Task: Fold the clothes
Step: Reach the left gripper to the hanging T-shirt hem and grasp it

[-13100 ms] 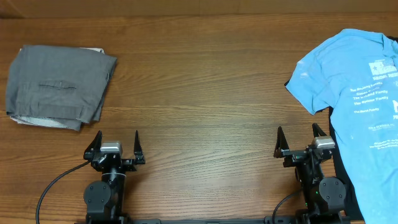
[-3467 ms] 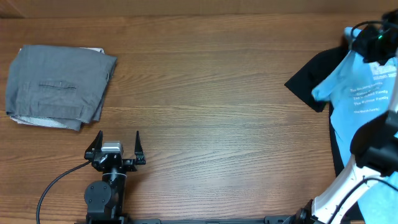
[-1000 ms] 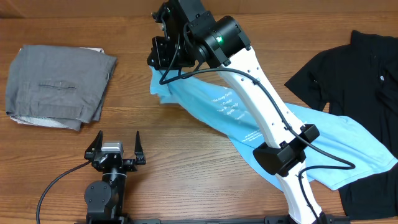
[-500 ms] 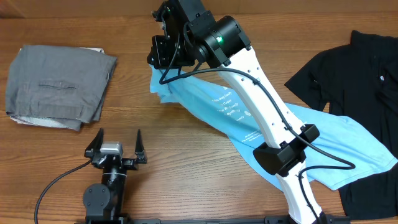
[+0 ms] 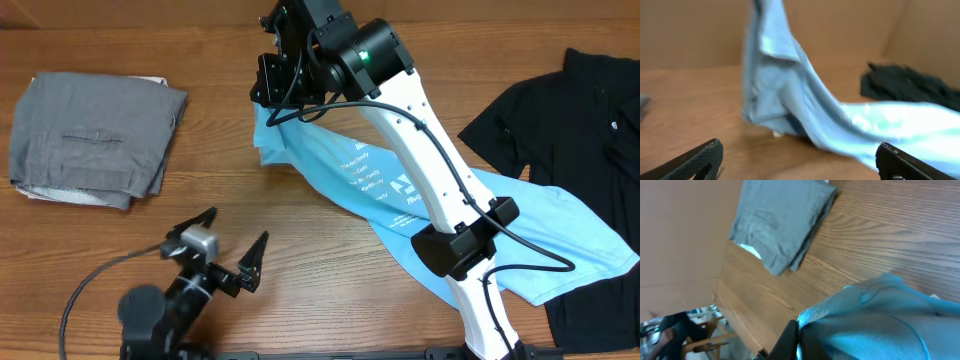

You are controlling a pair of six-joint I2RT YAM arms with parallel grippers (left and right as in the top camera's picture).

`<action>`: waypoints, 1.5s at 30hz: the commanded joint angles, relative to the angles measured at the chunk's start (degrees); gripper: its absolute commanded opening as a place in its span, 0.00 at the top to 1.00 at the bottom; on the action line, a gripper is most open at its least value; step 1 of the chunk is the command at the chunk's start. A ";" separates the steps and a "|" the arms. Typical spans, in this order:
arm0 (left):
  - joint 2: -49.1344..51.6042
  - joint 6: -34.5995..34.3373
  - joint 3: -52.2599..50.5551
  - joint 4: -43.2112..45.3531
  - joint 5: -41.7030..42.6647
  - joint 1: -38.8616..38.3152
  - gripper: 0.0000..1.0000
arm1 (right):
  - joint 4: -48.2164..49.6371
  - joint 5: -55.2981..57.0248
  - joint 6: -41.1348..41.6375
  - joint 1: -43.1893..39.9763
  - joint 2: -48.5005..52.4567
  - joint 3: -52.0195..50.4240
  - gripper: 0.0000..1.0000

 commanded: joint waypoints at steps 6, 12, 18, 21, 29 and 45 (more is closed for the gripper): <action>20.31 6.73 0.57 14.73 13.84 -0.13 0.00 | 3.08 -10.43 -0.13 0.13 -0.90 0.55 0.96; 28.35 6.25 0.57 23.34 17.11 -0.13 0.00 | 2.82 -10.45 -0.13 -0.11 -0.92 0.55 0.96; 36.89 9.57 0.55 24.57 12.74 -0.09 0.62 | 2.82 -10.45 -0.13 -0.11 -0.92 0.74 0.96; 42.40 9.31 0.55 28.72 10.54 -0.09 0.63 | 2.82 -10.43 -0.13 -0.11 -0.92 0.74 0.96; 58.03 -1.46 0.55 47.67 10.51 0.11 0.70 | 2.78 -10.45 -0.13 -0.11 -0.92 0.74 0.96; 82.66 -18.75 0.72 79.08 18.88 0.76 0.72 | 2.58 -10.43 -0.15 -0.11 -0.92 0.74 0.96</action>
